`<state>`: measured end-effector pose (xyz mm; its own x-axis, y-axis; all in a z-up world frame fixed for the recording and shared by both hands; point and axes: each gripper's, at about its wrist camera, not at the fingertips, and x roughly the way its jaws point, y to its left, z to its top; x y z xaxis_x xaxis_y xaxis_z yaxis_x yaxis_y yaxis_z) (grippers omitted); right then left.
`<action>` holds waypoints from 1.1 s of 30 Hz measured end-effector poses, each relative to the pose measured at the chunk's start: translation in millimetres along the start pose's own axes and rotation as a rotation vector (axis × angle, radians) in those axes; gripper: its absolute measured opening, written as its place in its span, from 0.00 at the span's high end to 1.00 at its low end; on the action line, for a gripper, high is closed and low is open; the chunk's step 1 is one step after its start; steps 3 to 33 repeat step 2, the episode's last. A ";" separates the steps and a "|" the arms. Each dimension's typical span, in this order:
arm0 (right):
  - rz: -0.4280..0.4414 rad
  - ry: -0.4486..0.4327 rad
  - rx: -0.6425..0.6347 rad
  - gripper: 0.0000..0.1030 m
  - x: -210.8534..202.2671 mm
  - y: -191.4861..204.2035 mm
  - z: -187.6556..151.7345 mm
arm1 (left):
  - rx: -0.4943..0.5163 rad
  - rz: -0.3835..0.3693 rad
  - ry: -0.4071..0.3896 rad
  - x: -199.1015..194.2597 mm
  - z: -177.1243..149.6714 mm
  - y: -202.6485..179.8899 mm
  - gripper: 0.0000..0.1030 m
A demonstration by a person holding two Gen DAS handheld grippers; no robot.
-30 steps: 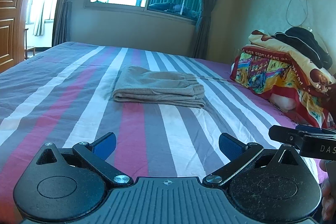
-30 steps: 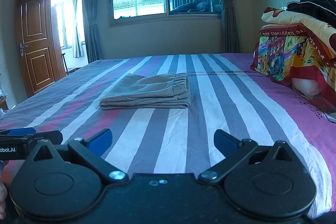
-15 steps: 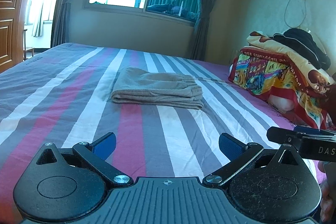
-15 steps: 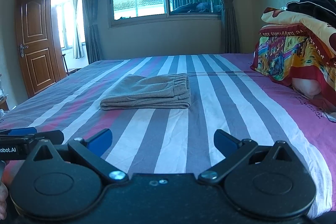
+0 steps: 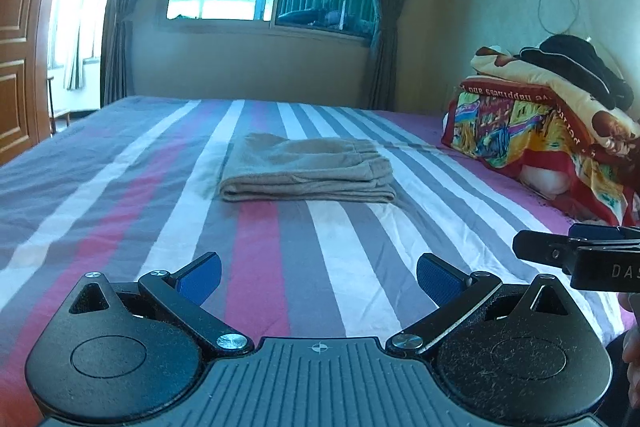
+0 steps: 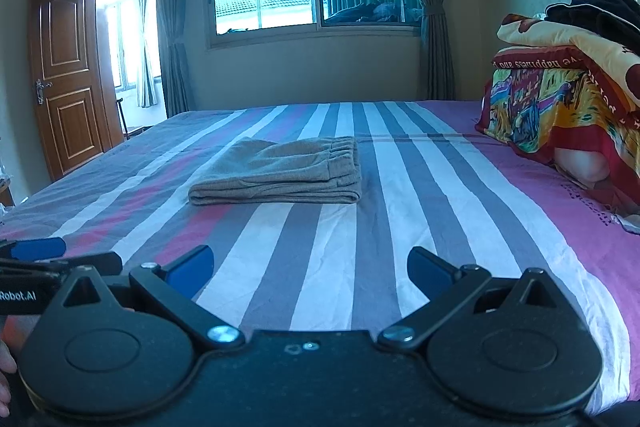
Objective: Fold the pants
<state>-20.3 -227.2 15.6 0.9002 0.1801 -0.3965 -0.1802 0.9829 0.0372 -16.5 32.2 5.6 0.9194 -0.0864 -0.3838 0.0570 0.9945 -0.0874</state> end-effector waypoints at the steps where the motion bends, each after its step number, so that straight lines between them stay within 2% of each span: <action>1: -0.001 0.002 -0.001 0.01 0.4 0.6 -0.3 | 0.000 0.000 -0.004 -1.2 0.7 -0.5 0.00; 33: -0.003 0.003 -0.003 0.01 0.7 0.7 -0.3 | -0.002 -0.004 0.001 -1.4 1.5 -0.9 0.00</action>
